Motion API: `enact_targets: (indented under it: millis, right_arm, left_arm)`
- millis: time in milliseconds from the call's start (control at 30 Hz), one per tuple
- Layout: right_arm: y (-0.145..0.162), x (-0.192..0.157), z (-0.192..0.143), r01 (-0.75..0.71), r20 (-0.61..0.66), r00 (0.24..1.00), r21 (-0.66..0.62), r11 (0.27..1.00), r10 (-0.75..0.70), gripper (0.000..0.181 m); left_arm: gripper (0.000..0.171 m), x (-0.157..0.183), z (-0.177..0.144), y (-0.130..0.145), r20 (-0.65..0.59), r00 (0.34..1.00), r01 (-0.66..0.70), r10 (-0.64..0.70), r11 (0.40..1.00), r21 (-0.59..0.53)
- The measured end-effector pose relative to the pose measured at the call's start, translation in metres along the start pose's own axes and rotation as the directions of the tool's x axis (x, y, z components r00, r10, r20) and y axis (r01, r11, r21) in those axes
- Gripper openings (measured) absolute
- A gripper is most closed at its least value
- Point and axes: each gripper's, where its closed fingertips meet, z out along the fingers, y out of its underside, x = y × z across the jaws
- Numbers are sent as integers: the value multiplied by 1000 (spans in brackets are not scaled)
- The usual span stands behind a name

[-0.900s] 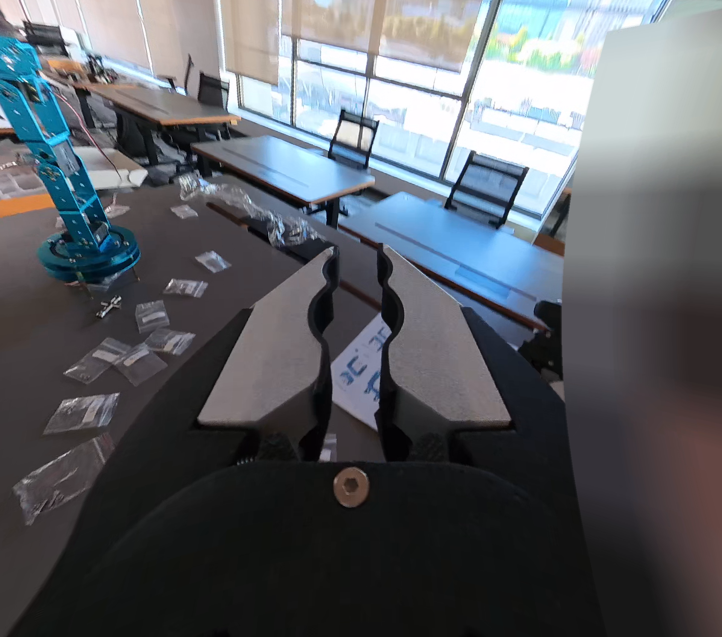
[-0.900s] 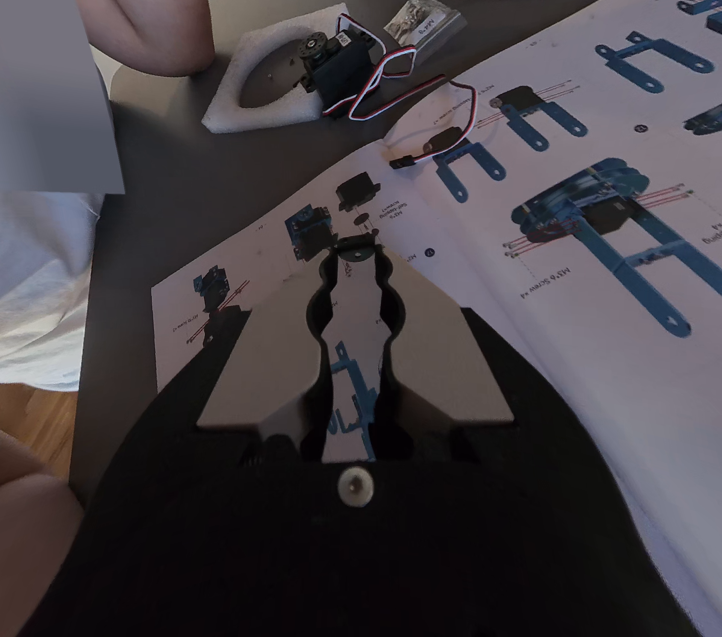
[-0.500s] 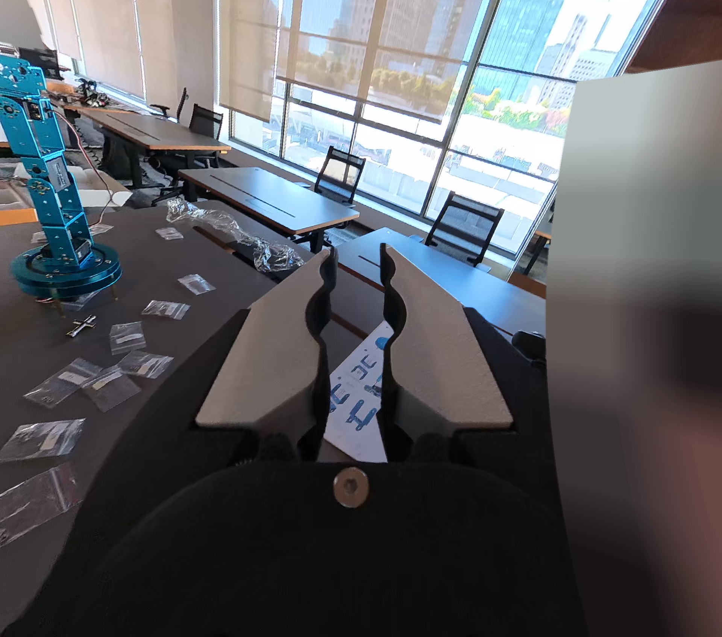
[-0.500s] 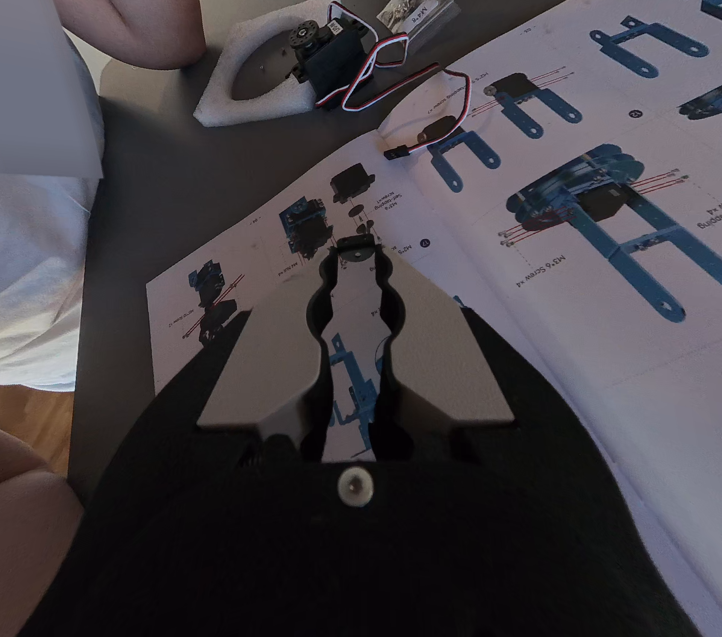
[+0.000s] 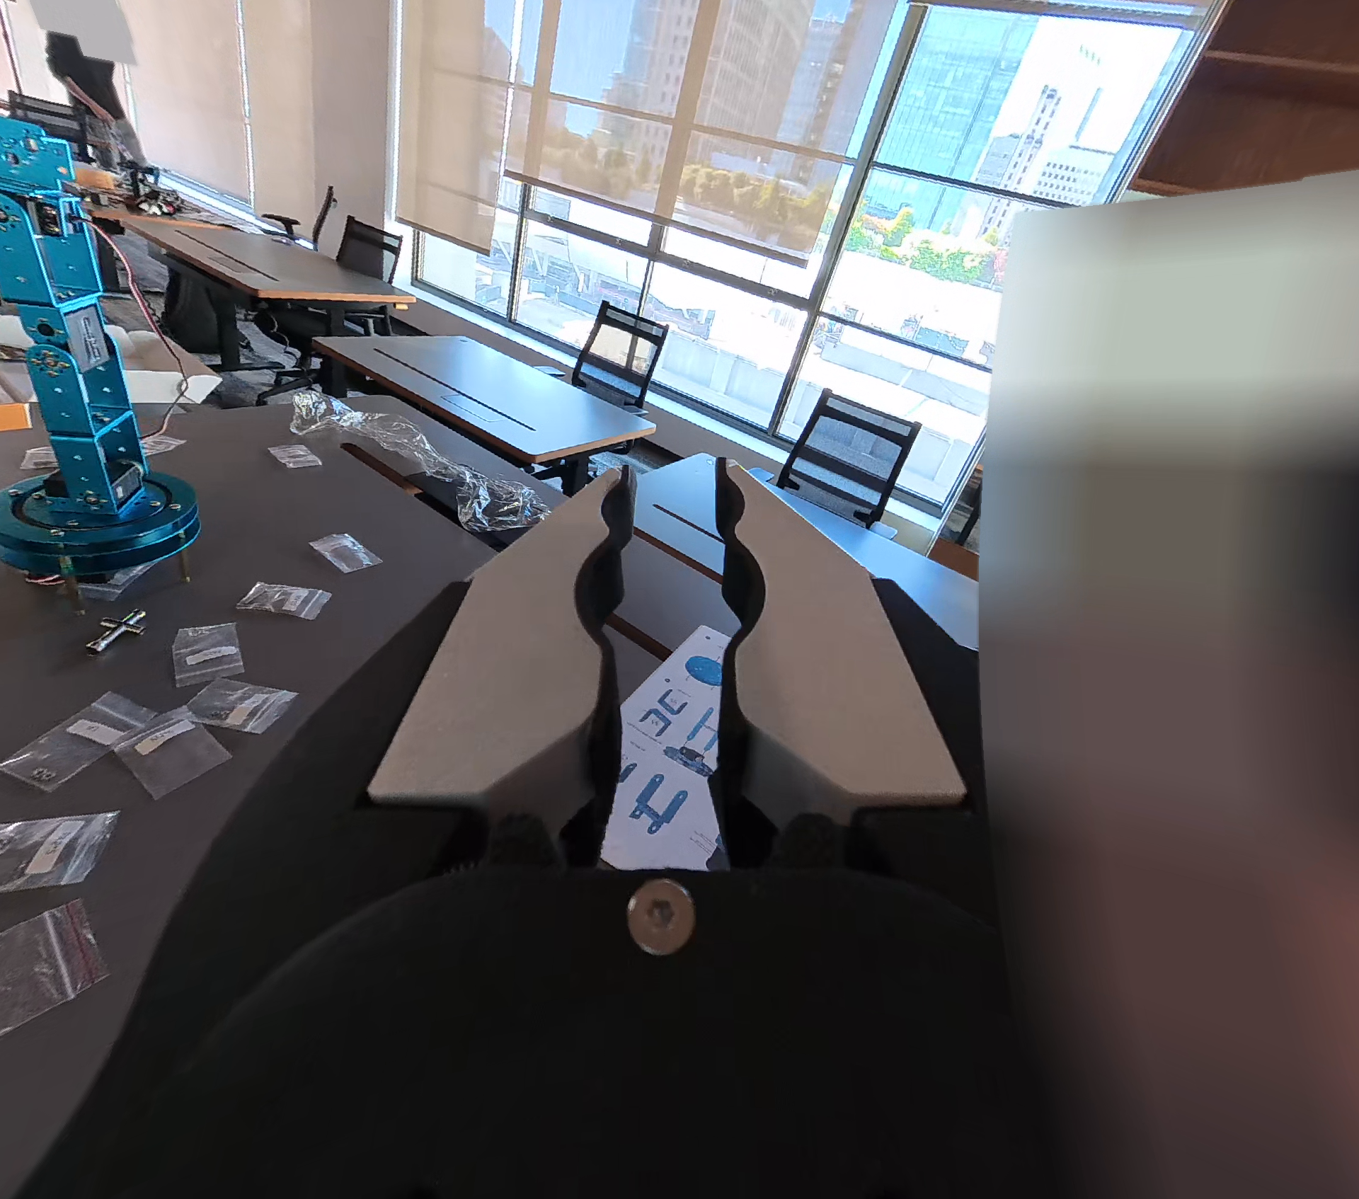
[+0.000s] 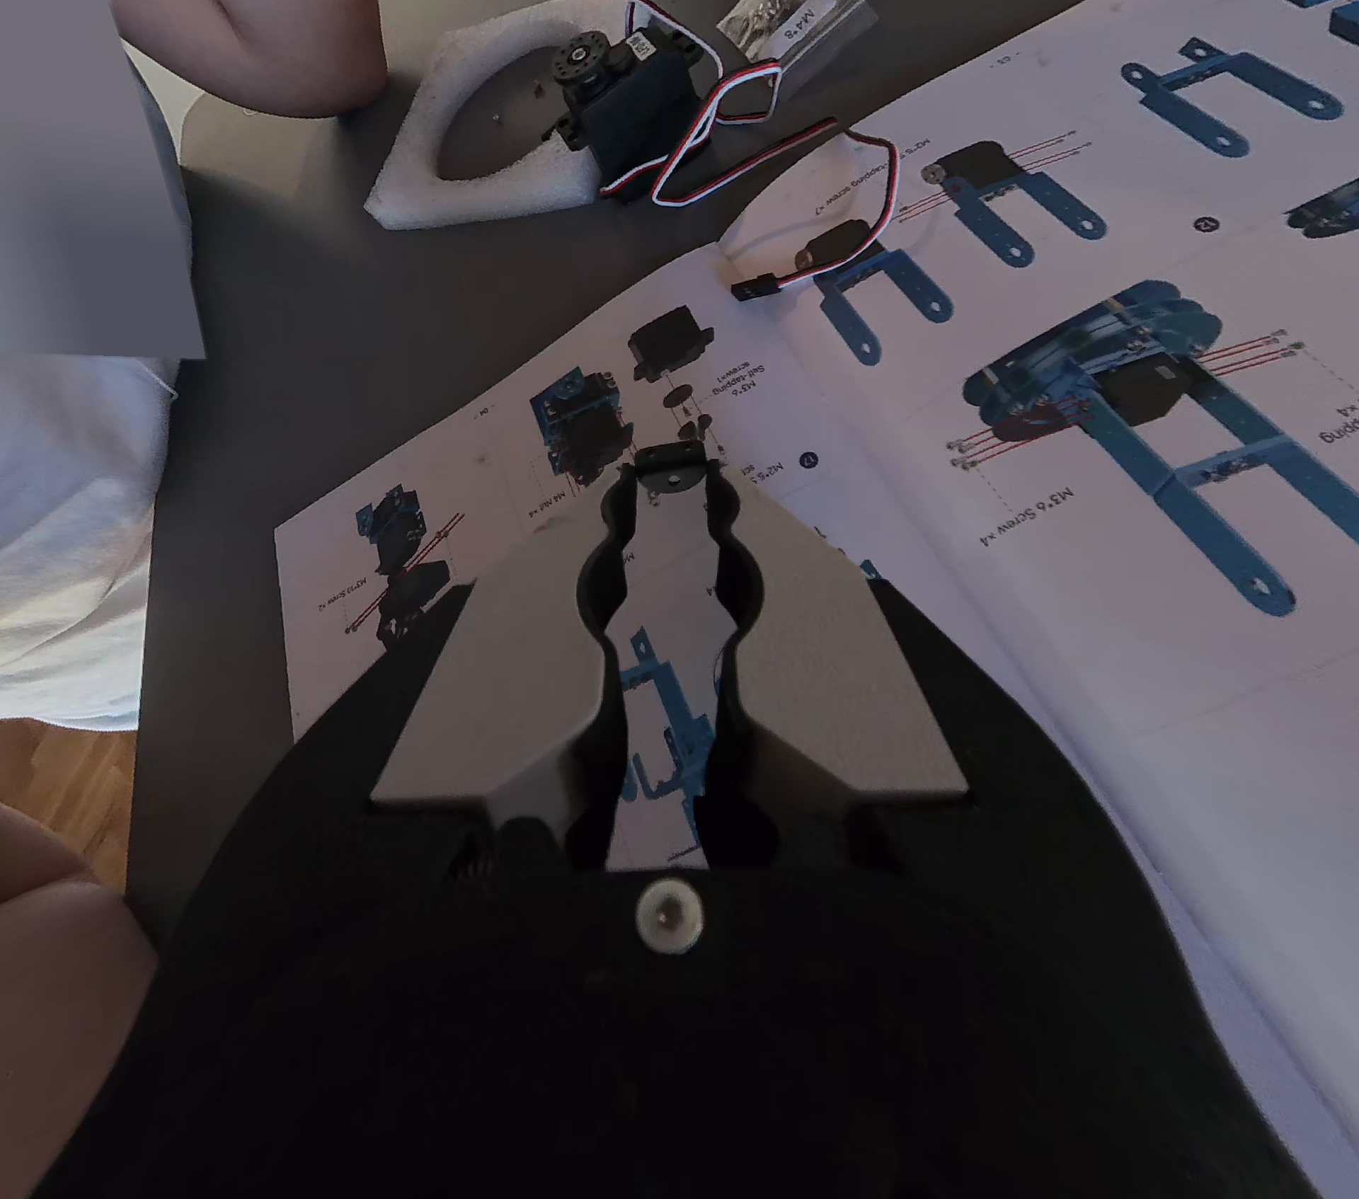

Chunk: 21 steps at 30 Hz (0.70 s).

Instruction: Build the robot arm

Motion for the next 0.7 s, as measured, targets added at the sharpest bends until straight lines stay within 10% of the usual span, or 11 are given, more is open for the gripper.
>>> enact_targets:
  millis: [700]
  right_arm:
    - [3, -1, 3, -1, 0, 1000, -21, 1000, 1, 18]
  left_arm:
    - [18, 1, -5, -3, -10, 1000, 3, -3, 1000, 8]
